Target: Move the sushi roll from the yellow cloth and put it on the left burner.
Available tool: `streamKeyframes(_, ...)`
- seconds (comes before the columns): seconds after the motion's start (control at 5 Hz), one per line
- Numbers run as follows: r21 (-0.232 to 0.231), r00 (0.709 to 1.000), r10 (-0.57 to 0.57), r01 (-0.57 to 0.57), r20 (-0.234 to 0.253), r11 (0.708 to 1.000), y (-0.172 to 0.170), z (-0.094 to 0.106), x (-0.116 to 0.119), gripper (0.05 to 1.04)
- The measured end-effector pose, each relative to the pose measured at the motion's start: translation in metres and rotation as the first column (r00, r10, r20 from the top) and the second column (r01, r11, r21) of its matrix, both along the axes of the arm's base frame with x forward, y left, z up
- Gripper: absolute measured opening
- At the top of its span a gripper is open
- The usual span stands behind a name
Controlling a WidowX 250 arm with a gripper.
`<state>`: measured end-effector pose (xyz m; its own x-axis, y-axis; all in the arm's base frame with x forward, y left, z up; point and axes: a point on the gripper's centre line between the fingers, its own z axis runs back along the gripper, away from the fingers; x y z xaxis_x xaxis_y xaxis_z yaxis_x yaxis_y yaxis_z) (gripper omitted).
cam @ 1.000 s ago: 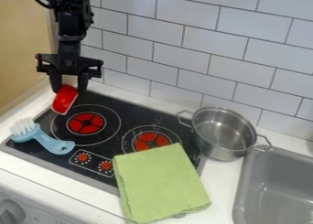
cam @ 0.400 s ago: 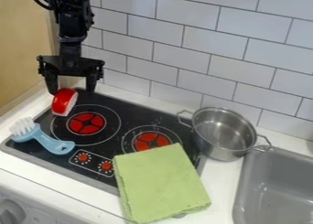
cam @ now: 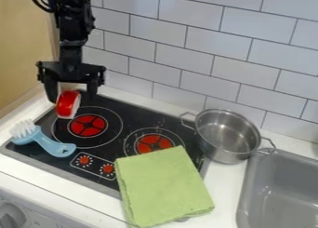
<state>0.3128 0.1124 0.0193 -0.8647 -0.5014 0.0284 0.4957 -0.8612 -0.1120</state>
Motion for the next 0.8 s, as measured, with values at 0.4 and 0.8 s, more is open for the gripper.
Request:
streamKeyframes(0.4,0.061,0.999,-0.019,0.017,0.035,0.998,-0.007,0.038,0.001,0.998)
streamKeyframes(0.8,0.106,0.993,-0.018,0.006,0.114,0.994,-0.008,0.067,0.005,0.998)
